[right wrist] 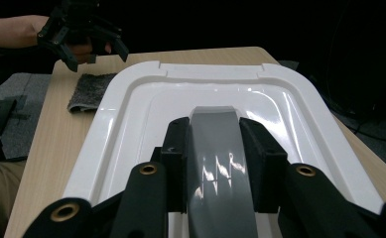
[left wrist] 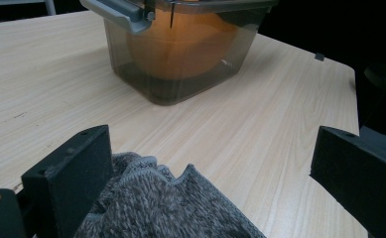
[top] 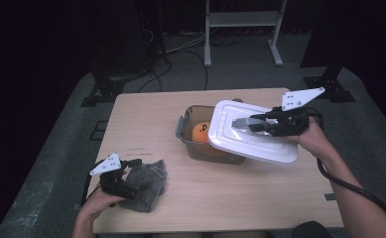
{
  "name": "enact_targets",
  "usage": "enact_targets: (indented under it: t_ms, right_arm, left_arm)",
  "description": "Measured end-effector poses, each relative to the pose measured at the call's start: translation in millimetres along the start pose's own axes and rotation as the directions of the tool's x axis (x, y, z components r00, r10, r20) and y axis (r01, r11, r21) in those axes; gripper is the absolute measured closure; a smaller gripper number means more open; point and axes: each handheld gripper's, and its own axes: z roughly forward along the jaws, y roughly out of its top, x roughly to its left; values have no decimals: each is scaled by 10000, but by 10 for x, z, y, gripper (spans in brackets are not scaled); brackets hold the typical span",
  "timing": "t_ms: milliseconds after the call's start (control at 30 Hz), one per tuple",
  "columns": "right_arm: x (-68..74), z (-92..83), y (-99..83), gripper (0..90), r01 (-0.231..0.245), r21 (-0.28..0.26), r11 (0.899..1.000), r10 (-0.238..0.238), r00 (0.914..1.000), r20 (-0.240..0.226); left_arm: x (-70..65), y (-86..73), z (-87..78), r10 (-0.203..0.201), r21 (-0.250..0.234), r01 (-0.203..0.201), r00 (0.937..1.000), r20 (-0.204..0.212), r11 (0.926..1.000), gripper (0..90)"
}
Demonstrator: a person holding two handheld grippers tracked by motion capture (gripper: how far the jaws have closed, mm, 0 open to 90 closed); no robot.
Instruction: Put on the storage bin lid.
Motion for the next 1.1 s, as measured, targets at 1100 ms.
enact_targets:
  t_ms: [1100]
  right_arm:
    - [-297, 673, 221, 658, 135, 36, 9999, -131, 9952, -967]
  left_arm:
    - [6, -5, -55, -36, -199, 35, 10000, -46, 9998, 21]
